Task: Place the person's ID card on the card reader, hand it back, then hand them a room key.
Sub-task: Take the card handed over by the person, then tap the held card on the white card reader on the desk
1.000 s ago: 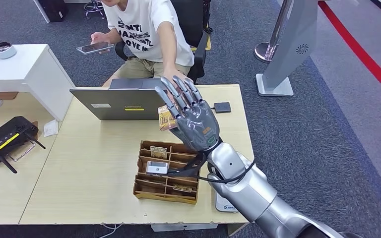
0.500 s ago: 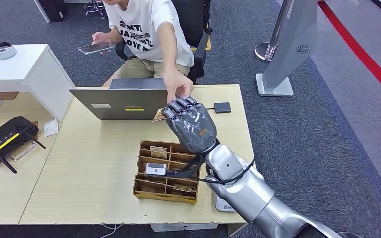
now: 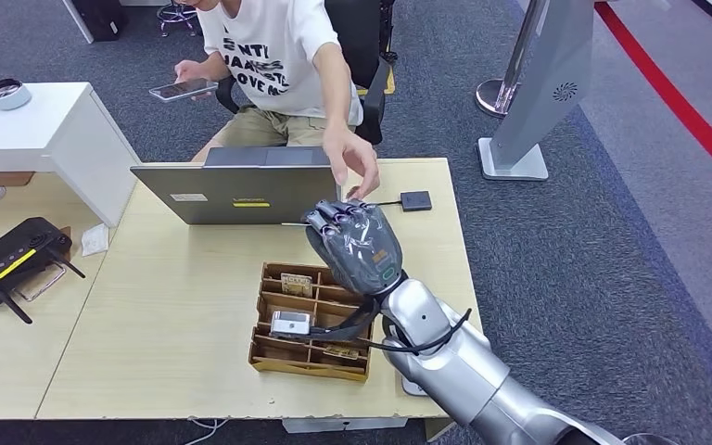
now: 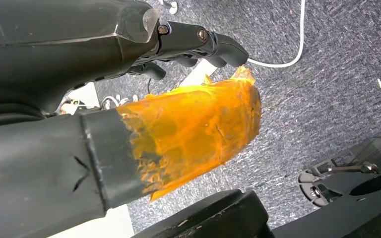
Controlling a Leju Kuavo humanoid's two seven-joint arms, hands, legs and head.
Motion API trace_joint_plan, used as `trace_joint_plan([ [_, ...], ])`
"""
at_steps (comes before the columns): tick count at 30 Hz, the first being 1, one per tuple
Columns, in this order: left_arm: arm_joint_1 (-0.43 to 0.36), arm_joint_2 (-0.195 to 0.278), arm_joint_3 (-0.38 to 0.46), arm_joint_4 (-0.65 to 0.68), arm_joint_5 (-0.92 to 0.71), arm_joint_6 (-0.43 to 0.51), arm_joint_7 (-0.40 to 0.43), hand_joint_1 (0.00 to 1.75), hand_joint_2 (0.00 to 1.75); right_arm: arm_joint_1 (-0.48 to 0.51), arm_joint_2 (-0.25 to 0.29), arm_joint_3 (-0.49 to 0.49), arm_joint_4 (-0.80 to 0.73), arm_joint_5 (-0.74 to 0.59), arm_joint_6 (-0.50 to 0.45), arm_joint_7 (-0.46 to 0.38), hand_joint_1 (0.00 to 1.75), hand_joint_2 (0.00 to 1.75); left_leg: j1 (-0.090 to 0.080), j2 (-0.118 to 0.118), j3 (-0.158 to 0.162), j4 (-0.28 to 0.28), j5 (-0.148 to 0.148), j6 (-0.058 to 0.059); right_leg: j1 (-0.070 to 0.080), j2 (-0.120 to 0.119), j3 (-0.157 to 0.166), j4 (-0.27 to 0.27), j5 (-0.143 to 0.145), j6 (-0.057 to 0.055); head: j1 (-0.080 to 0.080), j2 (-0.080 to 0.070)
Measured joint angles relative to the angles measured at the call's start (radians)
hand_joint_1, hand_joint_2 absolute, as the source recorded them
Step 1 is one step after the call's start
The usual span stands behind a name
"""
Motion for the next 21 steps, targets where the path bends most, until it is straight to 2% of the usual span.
trace_joint_plan([
  [4,0.001,0.0,0.0,0.0,0.01,0.008,-0.001,0.0,0.0,0.028,0.007,-0.002,-0.019,-0.109,0.027,-0.033,1.75,1.75,0.0,0.0,0.0,0.0,0.0,0.0,0.0,0.0,0.0,0.0,0.0,0.0,0.0,0.0],
  [6,0.003,0.0,0.0,0.0,0.018,0.013,-0.004,0.0,0.0,0.048,0.011,-0.009,-0.04,-0.204,0.061,-0.058,1.75,1.75,0.0,0.0,0.0,0.0,0.0,0.0,0.0,0.0,0.0,0.0,0.0,0.0,0.0,0.0],
  [14,0.025,0.001,0.009,0.0,0.062,0.046,-0.027,0.0,0.0,0.166,0.038,-0.088,-0.198,-0.902,0.405,-0.144,1.75,1.75,0.0,0.0,-0.001,0.0,0.0,0.0,0.0,0.0,-0.001,0.0,-0.001,0.0,0.0,0.0],
  [17,0.032,0.002,0.013,0.0,0.071,0.053,-0.033,0.0,0.0,0.204,0.039,-0.122,-0.244,-1.069,0.472,-0.157,1.75,1.75,0.0,0.0,-0.001,0.0,0.0,0.0,0.0,0.0,-0.001,0.0,-0.001,0.0,0.0,0.0],
  [21,0.038,0.004,0.022,0.0,0.08,0.061,-0.037,0.0,0.0,0.252,0.038,-0.16,-0.292,-1.183,0.505,-0.168,1.75,1.75,0.0,0.0,0.0,0.0,-0.001,0.0,0.0,0.0,-0.001,0.0,-0.001,0.0,0.0,0.0],
])
